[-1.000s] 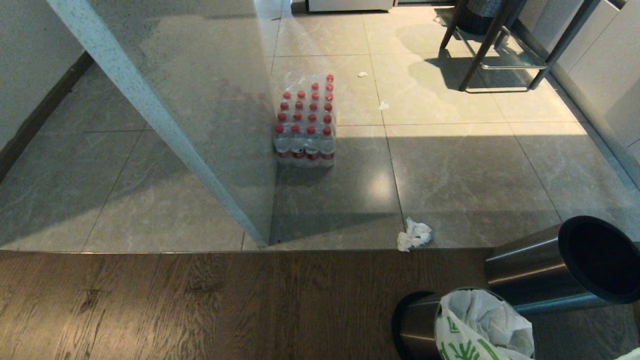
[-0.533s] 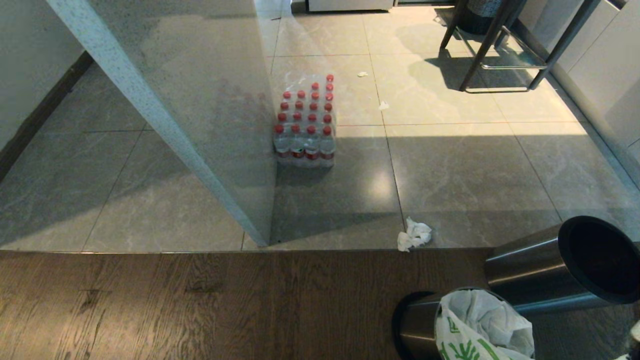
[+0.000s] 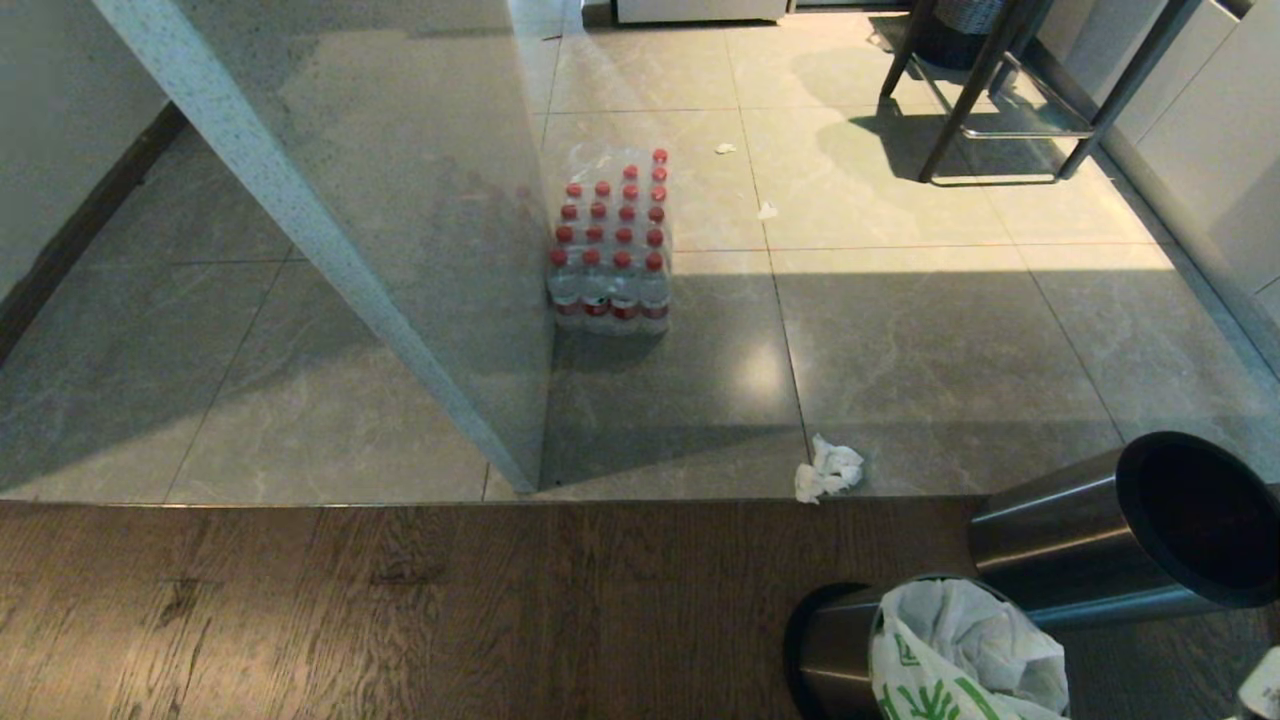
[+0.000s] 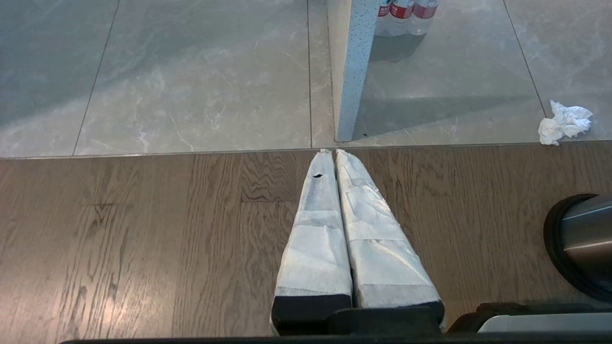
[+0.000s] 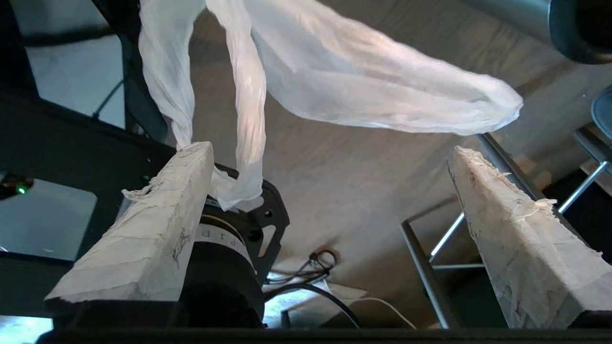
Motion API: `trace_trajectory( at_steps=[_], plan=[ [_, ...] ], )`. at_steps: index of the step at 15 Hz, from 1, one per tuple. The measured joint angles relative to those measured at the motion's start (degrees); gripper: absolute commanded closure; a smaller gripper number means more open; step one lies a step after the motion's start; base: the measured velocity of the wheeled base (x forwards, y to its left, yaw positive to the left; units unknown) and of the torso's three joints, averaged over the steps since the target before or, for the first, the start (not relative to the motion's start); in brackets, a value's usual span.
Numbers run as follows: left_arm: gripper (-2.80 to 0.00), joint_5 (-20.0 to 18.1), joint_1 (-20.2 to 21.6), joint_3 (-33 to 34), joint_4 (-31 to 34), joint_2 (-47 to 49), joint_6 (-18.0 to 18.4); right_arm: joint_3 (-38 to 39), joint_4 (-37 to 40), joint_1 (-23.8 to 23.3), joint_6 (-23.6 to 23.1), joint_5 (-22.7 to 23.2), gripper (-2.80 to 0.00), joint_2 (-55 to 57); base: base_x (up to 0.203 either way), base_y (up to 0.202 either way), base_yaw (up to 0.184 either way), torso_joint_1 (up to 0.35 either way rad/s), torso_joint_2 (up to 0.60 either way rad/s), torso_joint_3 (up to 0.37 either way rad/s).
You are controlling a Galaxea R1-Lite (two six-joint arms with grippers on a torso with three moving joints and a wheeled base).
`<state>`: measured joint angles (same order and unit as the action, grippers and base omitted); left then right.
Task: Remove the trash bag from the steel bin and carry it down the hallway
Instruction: Pick up the trash bag
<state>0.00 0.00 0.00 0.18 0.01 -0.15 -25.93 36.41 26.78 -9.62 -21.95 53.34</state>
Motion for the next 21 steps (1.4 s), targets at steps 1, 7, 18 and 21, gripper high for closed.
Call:
trace_trajectory(
  at_steps=[1,7,18,21],
  plan=[
    [0.0,0.0,0.0,0.0,-0.01,0.01,0.0,0.38,0.0,0.0,-0.12,0.02,-2.8,0.18,0.0,0.0,0.0,0.0,0.0,0.0],
    [0.0,0.03,0.0,0.0,-0.01,0.01,0.01,2.94,-2.31,0.0,-0.08,-0.2,-2.8,2.36,0.0,0.0,0.0,0.0,0.0,0.0],
    [0.0,0.02,0.0,0.0,0.0,-0.01,-0.01,5.04,-13.41,-0.02,-0.05,-1.99,-2.8,13.51,0.0,0.0,0.0,0.0,0.0,0.0],
    [0.0,0.0,0.0,0.0,-0.02,-0.01,-0.01,5.09,-18.56,-0.07,0.03,-3.96,-2.8,18.59,0.0,0.0,0.0,0.0,0.0,0.0]
  ],
)
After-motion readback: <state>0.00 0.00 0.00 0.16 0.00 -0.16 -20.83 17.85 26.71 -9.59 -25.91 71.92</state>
